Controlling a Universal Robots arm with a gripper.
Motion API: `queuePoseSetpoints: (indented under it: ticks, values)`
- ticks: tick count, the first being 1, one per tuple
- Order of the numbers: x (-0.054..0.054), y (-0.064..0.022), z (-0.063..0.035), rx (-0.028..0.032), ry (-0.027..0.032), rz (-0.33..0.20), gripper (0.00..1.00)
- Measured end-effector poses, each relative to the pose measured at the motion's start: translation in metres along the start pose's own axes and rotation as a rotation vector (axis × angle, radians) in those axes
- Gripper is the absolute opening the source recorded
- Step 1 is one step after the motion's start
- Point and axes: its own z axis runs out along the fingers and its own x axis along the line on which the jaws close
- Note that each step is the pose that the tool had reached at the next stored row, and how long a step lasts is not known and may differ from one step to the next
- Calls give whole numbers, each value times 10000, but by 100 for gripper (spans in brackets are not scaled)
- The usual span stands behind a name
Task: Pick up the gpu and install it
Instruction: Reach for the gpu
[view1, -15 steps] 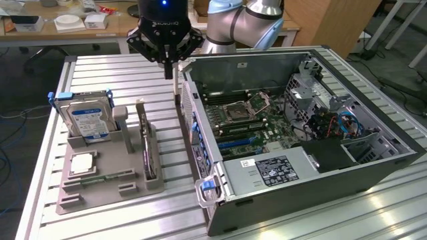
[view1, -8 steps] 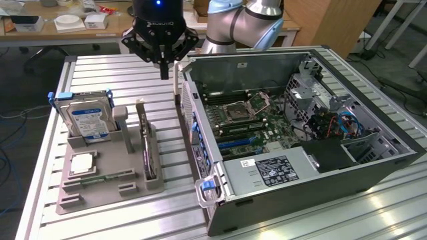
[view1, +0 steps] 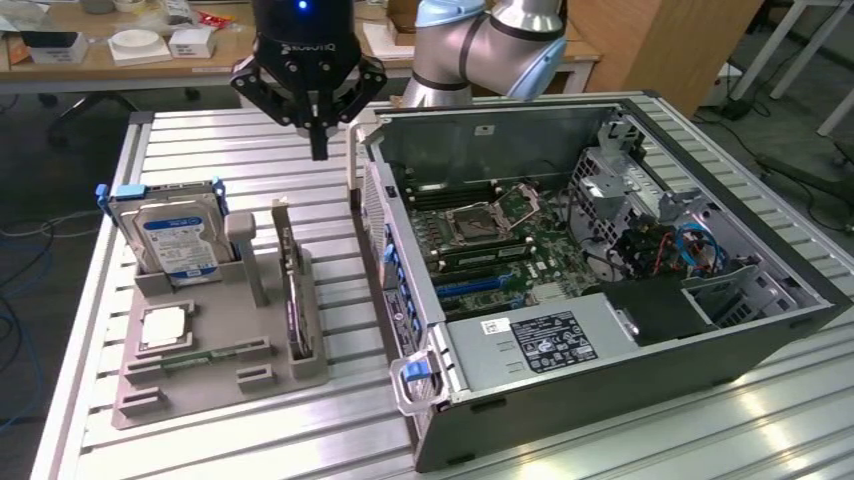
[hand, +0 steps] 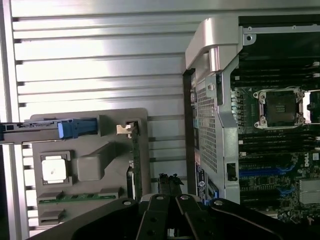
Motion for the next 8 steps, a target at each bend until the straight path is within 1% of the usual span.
queuePoseSetpoints:
  ticks: [8]
  values:
    - [93, -9, -2, 0, 0, 0, 10]
